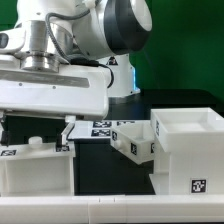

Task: Assemble drawer

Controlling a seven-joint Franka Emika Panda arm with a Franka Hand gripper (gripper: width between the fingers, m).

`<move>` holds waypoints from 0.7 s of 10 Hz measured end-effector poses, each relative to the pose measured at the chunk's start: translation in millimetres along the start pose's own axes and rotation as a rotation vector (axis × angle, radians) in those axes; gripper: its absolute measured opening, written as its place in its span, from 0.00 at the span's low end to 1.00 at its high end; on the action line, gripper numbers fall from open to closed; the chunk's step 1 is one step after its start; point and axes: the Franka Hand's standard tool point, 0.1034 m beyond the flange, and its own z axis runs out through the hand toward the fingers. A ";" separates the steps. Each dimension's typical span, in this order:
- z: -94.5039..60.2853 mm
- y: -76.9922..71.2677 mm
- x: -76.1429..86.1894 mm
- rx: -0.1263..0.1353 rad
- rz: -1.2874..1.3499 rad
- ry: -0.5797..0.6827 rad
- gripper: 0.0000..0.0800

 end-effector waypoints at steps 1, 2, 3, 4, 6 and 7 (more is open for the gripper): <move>0.0 0.0 0.0 0.000 0.000 0.000 0.80; 0.4 -1.8 -1.0 0.013 0.011 -0.014 0.80; -3.9 -6.8 2.4 0.054 0.035 -0.052 0.81; -12.5 -12.7 11.1 0.090 0.067 -0.083 0.81; -23.7 -25.2 37.4 0.153 0.104 -0.138 0.81; -20.4 -29.4 44.2 0.170 0.109 -0.157 0.81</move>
Offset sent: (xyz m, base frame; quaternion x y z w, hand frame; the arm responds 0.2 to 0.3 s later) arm -0.0011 0.0058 0.0275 0.0387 -0.0954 0.0577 0.9930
